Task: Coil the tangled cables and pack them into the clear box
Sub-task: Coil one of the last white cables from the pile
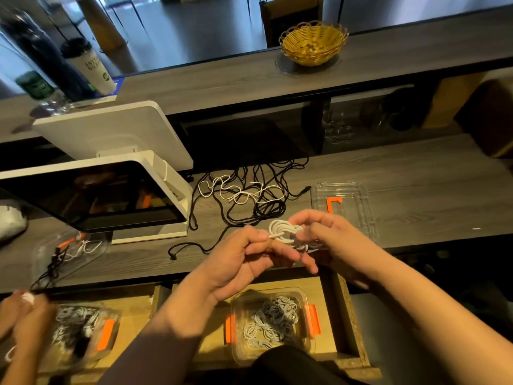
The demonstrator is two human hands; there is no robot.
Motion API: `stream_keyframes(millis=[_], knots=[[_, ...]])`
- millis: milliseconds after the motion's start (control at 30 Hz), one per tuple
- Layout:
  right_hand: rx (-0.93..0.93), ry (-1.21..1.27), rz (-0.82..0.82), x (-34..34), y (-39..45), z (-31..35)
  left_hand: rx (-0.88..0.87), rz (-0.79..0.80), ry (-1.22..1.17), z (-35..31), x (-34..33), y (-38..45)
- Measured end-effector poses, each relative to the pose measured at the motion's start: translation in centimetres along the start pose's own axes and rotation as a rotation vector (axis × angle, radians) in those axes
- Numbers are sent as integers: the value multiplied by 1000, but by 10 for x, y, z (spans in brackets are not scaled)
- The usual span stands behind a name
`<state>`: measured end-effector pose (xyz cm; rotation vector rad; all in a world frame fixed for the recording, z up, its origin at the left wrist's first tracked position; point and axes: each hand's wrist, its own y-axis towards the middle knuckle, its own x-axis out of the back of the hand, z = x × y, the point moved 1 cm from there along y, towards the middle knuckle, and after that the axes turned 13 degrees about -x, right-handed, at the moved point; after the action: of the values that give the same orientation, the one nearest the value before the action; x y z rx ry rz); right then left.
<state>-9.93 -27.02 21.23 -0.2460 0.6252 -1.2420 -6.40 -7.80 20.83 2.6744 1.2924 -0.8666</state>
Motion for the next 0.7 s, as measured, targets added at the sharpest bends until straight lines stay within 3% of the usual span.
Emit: stream_keyframes(millis=[67,167,333,567,700], knots=[[42,-27,-63,-2,4,0,-14,-38,83,-5,-2,-1],[116,-180,-176,-2,8,-3,9,-192,533,-12,-9,3],[183,-311,-249,-8,5,-6,43,-214,918,-15,-12,4],[161,-203,-213,-9,-1,-7,-162,-192,844,-7,-13,2],[125,-128,-147,-5,-2,-7,-187,-157,705,-5,-14,-1]])
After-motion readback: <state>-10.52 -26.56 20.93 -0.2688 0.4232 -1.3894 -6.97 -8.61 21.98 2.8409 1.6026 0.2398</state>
